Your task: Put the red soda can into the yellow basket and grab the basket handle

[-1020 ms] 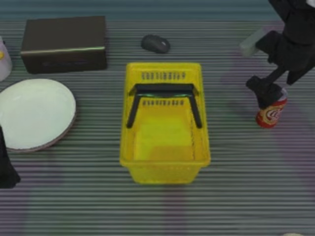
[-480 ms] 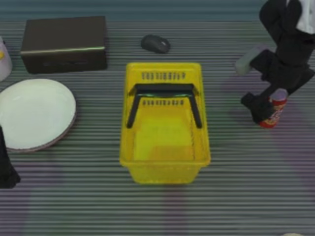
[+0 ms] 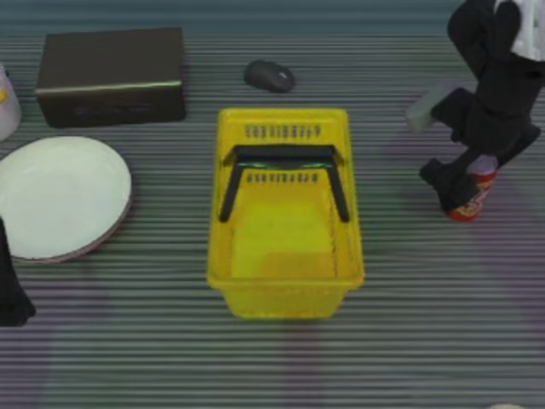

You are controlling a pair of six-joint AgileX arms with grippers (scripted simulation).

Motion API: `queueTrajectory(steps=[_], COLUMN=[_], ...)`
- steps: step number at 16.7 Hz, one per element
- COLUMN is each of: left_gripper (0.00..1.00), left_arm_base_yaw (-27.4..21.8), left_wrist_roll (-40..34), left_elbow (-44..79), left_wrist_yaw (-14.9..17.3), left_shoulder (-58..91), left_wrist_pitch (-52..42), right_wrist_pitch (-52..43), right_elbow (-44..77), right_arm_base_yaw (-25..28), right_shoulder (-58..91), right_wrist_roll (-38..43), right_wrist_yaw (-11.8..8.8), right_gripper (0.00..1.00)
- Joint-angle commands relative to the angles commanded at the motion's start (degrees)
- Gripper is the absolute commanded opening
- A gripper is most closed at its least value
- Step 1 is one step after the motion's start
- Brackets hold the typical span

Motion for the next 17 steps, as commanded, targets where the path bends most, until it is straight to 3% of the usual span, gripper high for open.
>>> queueTrajectory(steps=[9,17], left_gripper=[1.0,1.0], left_arm_base_yaw=[0.0,0.0], left_wrist_roll=[0.0,0.0], left_elbow=[0.0,0.0], left_wrist_yaw=[0.0,0.0], left_shoulder=[0.0,0.0], left_wrist_pitch=[0.0,0.0], right_wrist_pitch=[0.0,0.0], right_elbow=[0.0,0.0], right_arm_base_yaw=[0.0,0.0], right_shoulder=[0.0,0.0], right_wrist_roll=[0.0,0.0], right_wrist_yaw=[0.0,0.0], right_gripper=[0.02,0.0])
